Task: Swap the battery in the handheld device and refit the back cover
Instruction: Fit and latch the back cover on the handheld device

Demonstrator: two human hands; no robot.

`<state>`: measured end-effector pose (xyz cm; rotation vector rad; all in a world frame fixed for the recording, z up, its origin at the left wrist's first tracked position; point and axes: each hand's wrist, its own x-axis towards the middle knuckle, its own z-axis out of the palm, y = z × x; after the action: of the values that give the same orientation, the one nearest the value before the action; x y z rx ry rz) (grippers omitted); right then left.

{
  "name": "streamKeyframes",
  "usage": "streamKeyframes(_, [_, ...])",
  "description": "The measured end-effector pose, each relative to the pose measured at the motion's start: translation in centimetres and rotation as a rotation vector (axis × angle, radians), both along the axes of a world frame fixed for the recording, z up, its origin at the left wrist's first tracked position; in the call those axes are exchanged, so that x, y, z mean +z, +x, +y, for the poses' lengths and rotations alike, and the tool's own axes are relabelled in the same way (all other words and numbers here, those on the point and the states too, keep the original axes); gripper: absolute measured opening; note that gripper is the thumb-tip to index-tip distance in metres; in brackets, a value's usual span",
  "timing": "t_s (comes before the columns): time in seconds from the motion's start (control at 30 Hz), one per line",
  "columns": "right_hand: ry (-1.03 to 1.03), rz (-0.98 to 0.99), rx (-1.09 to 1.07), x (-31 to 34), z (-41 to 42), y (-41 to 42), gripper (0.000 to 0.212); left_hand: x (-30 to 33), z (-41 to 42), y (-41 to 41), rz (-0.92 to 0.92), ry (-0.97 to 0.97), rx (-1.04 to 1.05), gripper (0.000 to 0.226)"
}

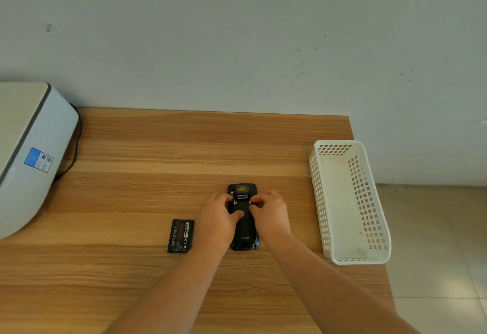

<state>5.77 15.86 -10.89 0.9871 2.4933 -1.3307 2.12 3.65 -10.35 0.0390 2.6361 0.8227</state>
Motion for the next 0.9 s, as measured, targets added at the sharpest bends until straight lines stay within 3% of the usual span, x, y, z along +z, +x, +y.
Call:
streamKeyframes(0.5, [-0.028, -0.010, 0.004, 0.5, 0.1, -0.3, 0.019, 0.0, 0.0, 0.1, 0.014, 0.039, -0.063, 0.043])
streamKeyframes(0.7, [0.008, 0.023, 0.070, 1.6, 1.1, -0.2, 0.019, 0.8, -2.3, -0.1, 0.116, -0.079, -0.312, 0.057])
streamKeyframes(0.9, [0.143, -0.051, 0.399, 2.4, 1.1, -0.6, 0.026, 2.0, -5.5, 1.1, 0.171, -0.348, -0.584, 0.080])
